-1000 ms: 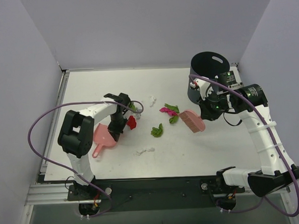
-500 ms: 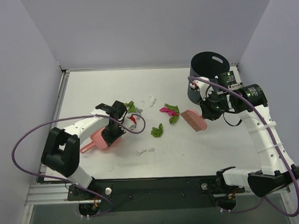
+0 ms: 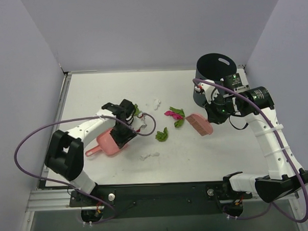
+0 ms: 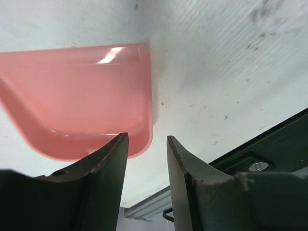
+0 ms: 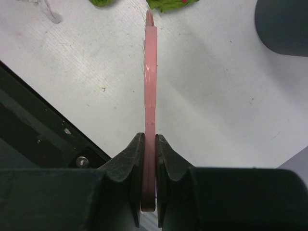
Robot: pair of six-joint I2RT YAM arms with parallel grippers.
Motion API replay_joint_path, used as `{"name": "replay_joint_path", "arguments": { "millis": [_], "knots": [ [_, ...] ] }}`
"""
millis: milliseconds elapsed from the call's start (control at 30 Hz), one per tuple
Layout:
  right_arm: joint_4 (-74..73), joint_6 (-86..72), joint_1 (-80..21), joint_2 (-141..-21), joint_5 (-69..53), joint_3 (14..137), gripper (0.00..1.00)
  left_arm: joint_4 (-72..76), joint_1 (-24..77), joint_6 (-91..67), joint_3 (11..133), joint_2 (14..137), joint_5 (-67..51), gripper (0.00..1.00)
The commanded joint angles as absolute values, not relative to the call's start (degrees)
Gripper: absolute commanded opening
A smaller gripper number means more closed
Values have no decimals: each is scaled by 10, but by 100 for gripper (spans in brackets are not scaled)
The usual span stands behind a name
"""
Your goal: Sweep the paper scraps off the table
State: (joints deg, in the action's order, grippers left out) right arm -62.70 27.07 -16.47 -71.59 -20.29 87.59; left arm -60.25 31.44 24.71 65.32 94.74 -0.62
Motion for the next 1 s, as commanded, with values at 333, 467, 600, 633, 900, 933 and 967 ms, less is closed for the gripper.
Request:
{"name": "replay_joint_path", "arguments": {
  "millis": [333,467,600,633,900,933,967],
  "knots": [
    [-616,265,-161,-703,-209,859,0,-698,31,614,673,762,-63,68],
    [-606,259,-160,-703,-215,852,0,-652,29,621,620,737,-84,73],
    [-606,259,-160,-699,-210,851,0,-615,30,579,611,769,-84,74],
    [-606,259,-160,-698,-209,849,0,-594,29,584,602,772,-75,74],
    [-607,257,-161,-700,-205,853,0,-550,35,611,555,799,-86,75],
    [-608,257,-161,-700,-203,853,0,-554,35,608,556,803,-87,75],
    [-609,256,-160,-702,-202,855,0,-556,36,609,555,810,-87,75]
  ]
}}
